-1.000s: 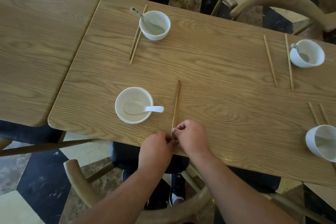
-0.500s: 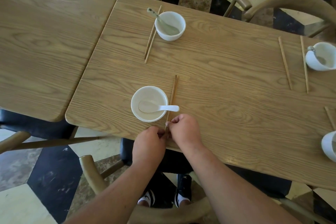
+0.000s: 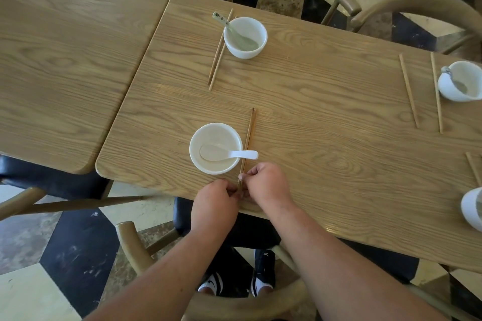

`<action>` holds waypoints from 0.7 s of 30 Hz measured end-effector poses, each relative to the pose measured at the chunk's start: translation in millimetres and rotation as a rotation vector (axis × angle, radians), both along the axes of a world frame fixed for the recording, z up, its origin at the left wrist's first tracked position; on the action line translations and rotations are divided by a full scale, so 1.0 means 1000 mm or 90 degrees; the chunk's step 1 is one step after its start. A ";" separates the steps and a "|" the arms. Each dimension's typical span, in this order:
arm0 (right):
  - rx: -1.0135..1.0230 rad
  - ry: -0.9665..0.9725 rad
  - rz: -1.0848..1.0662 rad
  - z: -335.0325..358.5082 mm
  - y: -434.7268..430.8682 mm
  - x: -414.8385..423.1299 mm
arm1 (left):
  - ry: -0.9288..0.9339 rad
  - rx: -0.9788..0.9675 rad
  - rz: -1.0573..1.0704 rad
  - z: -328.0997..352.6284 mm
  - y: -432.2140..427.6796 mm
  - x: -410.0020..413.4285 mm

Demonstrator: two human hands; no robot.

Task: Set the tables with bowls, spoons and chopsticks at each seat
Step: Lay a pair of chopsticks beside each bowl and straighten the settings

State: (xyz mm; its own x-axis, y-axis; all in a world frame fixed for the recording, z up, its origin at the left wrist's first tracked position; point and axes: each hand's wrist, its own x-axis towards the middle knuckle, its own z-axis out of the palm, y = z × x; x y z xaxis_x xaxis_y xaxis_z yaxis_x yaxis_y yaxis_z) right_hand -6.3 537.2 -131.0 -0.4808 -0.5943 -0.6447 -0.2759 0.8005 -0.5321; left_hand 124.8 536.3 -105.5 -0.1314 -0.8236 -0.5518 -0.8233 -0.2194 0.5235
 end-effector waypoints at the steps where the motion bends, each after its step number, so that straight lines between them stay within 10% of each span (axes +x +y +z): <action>1: -0.002 -0.007 -0.003 0.000 0.000 0.000 | -0.002 0.000 0.000 0.000 0.000 0.000; 21: -0.102 0.023 0.113 0.078 0.111 -0.080 | -0.030 0.006 -0.113 0.072 0.059 -0.039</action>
State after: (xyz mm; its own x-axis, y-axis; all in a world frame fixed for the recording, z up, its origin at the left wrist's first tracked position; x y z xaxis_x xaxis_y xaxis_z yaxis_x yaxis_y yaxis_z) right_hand -86.0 648.2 -52.7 -0.3804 -0.7653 -0.5193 -0.4256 0.6434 -0.6364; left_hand 85.8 595.0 -33.0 -0.2484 -0.7845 -0.5682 -0.8733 -0.0724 0.4818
